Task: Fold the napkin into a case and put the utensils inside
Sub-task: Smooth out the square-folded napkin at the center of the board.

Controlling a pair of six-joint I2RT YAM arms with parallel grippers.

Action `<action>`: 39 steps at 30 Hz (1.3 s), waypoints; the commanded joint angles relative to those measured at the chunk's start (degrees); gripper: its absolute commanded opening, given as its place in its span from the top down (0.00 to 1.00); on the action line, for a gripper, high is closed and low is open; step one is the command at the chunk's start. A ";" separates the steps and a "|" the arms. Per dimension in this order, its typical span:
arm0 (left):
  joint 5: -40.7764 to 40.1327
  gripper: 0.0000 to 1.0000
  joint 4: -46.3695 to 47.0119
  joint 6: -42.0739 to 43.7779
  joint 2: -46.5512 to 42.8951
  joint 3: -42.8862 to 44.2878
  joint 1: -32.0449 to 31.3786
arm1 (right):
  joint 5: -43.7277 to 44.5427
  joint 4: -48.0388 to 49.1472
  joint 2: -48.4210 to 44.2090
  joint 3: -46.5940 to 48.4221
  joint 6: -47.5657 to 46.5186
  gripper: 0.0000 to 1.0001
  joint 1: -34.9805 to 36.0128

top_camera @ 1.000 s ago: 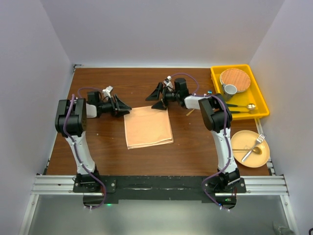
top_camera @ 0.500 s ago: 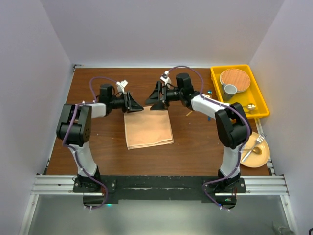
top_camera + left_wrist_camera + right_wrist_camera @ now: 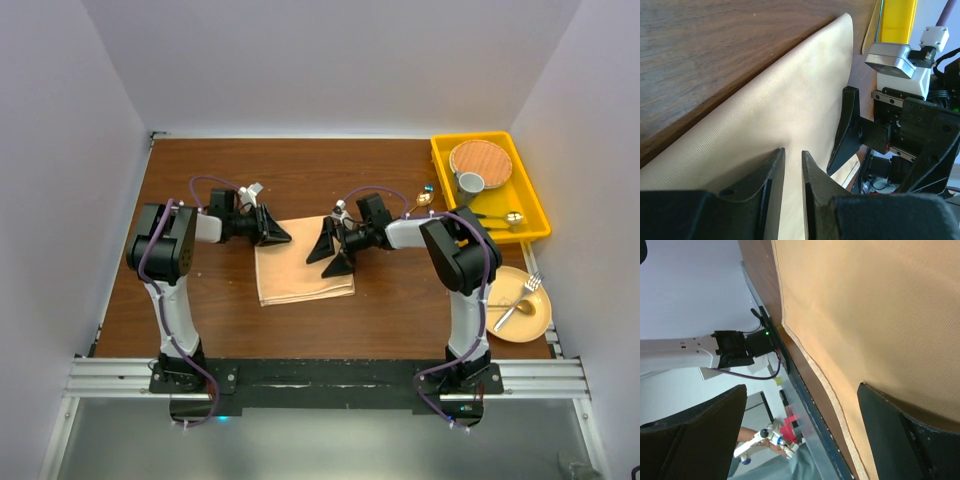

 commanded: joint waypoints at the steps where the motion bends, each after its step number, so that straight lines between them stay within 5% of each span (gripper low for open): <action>1: -3.70 0.76 -3.45 4.39 1.79 -0.37 0.33 | 0.10 -5.03 1.00 -2.16 -6.11 0.02 -1.59; 21: -2.13 0.76 -4.33 6.32 1.36 0.15 1.03 | 0.98 -35.43 -7.34 2.92 -34.59 0.02 -0.63; 27: 5.44 0.64 -0.81 2.82 -8.48 1.21 -0.37 | 0.19 -32.93 -10.77 9.26 -29.68 0.02 0.68; 39: 5.88 0.62 -2.48 2.00 -13.67 -8.27 -3.19 | 1.06 -23.32 -6.47 0.74 -25.10 0.02 4.11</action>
